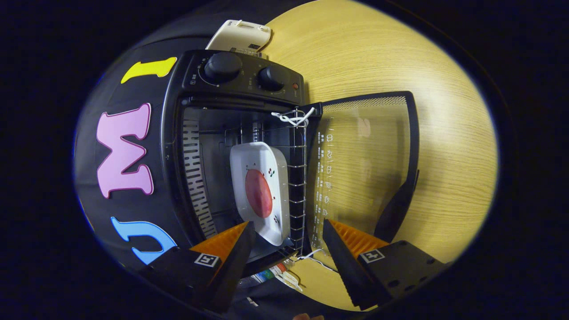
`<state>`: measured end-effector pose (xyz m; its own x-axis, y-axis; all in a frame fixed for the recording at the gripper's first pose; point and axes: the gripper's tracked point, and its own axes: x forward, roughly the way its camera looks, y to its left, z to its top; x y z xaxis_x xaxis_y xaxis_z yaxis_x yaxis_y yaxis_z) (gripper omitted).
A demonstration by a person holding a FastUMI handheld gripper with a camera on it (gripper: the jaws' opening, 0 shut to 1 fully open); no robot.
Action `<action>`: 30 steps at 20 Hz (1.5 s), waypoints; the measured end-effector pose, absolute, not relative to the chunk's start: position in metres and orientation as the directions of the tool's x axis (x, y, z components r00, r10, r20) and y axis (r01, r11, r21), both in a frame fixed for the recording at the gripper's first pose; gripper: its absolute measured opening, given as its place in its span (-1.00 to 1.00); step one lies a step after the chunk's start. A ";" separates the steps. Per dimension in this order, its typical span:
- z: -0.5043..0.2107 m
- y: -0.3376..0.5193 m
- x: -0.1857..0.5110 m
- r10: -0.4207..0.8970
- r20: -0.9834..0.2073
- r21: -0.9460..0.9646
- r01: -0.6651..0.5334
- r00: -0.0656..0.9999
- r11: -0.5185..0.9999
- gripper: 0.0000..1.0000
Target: Open the toaster oven, put the food inside, and close the toaster oven door.
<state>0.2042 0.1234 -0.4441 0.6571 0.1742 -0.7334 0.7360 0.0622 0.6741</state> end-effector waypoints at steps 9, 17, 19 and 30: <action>-0.386 0.129 0.140 0.325 -0.659 0.726 0.461 0.678 0.510 0.97; -0.466 0.091 0.067 0.132 -0.841 0.204 0.082 0.525 0.976 0.98; -0.480 0.087 0.067 0.076 -0.852 0.095 0.010 0.518 0.995 0.98; -0.522 0.095 0.095 -0.005 -0.885 -0.018 -0.025 0.466 1.000 0.97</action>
